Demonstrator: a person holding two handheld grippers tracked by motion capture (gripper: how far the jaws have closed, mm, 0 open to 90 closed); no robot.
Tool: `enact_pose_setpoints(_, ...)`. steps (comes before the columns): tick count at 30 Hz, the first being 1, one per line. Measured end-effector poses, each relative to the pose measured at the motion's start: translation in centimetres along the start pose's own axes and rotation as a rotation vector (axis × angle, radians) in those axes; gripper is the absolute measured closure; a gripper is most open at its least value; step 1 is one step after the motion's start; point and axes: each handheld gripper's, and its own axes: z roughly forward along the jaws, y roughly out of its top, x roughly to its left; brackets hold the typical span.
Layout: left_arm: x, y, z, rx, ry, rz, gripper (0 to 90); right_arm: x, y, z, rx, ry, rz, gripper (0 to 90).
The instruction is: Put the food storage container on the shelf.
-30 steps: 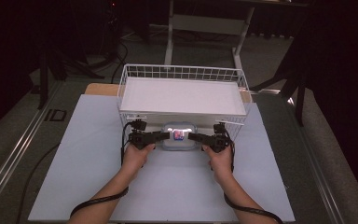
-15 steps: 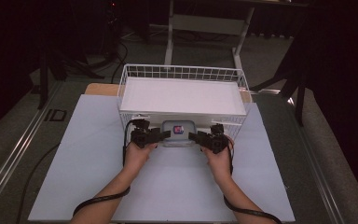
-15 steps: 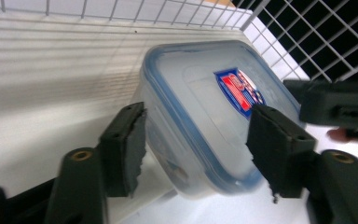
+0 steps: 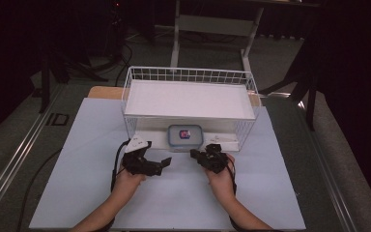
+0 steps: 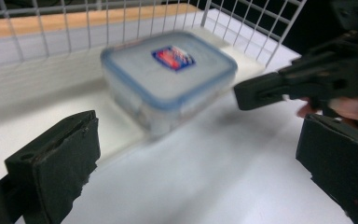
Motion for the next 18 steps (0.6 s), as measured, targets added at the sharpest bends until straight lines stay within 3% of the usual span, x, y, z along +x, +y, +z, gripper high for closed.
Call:
enact_pose_setpoints(2,-0.6,-0.8,-0.9,0.006,-0.007,-0.005,0.6,0.6,-0.1,1.1,0.026,0.012,-0.01,90.0)
enact_pose_setpoints(4,-1.3,-1.7,-1.9,0.02,0.0,0.032,0.7,0.8,-0.1,1.7,0.022,0.002,-0.022,90.0)
enact_pose_setpoints(7,-1.7,-2.3,-2.5,0.015,-0.004,0.029,0.7,0.7,0.0,2.3,0.015,-0.009,-0.015,90.0)
enact_pose_setpoints(12,-2.1,-2.9,-3.4,-0.018,-0.005,0.032,0.7,0.0,0.4,3.3,0.004,-0.026,0.013,90.0)
enact_pose_setpoints(13,-2.2,-3.2,-3.4,-0.026,-0.011,0.03,0.7,-0.4,0.7,3.8,-0.009,-0.031,0.039,90.0)
enact_pose_setpoints(18,-2.4,-3.4,-3.2,-0.025,-0.006,0.046,0.7,-0.9,1.5,4.5,-0.045,-0.039,0.077,90.0)
